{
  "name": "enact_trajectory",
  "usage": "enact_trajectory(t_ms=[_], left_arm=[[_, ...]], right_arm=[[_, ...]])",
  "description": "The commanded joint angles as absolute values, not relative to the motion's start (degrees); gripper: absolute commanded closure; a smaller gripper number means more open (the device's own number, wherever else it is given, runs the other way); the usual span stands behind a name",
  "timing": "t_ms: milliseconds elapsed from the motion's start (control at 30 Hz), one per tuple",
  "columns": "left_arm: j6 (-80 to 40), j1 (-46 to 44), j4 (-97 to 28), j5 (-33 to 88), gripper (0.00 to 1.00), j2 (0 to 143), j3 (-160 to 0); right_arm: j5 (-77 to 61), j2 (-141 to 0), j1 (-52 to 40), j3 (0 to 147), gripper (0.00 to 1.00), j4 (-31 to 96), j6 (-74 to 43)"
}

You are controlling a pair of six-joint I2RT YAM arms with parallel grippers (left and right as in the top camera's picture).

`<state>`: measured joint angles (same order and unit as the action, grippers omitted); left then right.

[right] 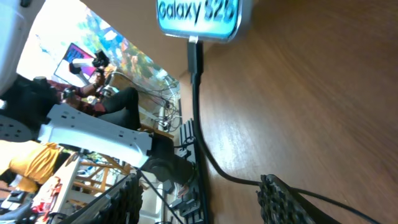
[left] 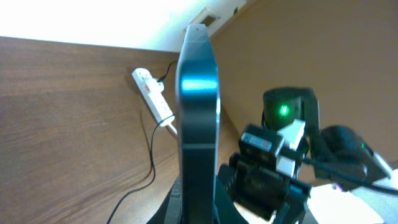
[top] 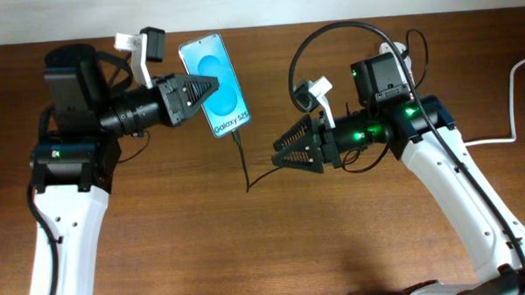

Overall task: Plug charger to phone and switch on socket
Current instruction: 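Align the USB-C plug with the phone port and push it in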

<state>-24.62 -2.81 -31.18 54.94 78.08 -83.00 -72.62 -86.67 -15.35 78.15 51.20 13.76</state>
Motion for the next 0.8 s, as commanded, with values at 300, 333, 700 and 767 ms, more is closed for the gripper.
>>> enact_trajectory(t_ms=[300,333,700,767], left_arm=[[-38.0,-2.5,-30.0,51.0,1.00,77.7,-83.5],[-38.0,-2.5,-30.0,51.0,1.00,77.7,-83.5],[-38.0,-2.5,-30.0,50.5,1.00,77.7,-83.5],[-38.0,-2.5,-30.0,50.5,1.00,77.7,-83.5]], right_arm=[[-69.2,-90.3,-19.6,78.3,0.55,27.2,-28.4],[-71.5,-90.4,-19.8,78.3,0.57,24.9,-30.7],[-82.3,-90.4,-21.5,78.3,0.75,22.0,-30.9],[-81.2,-90.4,-22.4,78.3,0.75,21.6,-30.9]])
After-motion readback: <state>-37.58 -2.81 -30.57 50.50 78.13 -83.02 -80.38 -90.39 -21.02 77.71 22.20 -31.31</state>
